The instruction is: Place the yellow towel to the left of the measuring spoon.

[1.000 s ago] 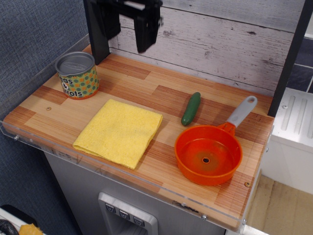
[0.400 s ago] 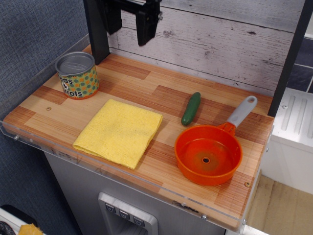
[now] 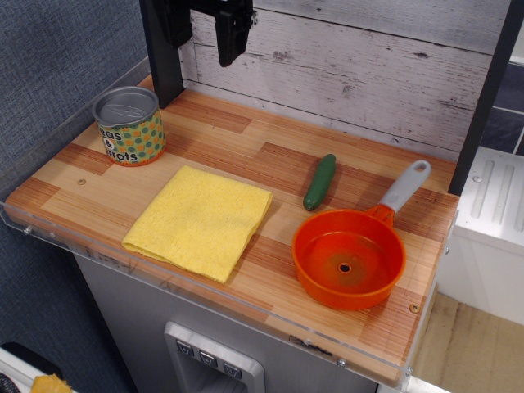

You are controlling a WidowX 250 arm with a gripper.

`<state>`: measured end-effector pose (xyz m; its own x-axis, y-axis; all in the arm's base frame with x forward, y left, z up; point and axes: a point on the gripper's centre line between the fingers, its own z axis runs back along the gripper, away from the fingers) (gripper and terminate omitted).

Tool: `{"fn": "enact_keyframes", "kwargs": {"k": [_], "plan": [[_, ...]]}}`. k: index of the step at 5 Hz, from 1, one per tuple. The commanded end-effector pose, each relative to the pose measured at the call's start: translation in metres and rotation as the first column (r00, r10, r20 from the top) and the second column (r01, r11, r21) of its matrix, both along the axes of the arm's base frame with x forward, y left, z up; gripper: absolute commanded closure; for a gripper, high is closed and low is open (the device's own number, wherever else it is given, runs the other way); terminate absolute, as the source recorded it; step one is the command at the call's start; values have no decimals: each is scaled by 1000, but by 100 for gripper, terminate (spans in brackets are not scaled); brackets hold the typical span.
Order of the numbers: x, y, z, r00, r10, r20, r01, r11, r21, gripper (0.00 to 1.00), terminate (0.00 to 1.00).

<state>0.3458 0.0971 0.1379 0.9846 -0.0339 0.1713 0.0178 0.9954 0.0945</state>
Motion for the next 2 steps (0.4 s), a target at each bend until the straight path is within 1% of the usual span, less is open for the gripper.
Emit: {"fn": "enact_keyframes", "kwargs": {"k": [1,2], "plan": [[4,9,12,998,22,52,-23,1000,16,0,0],[4,9,12,998,22,52,-23,1000,16,0,100]]}}
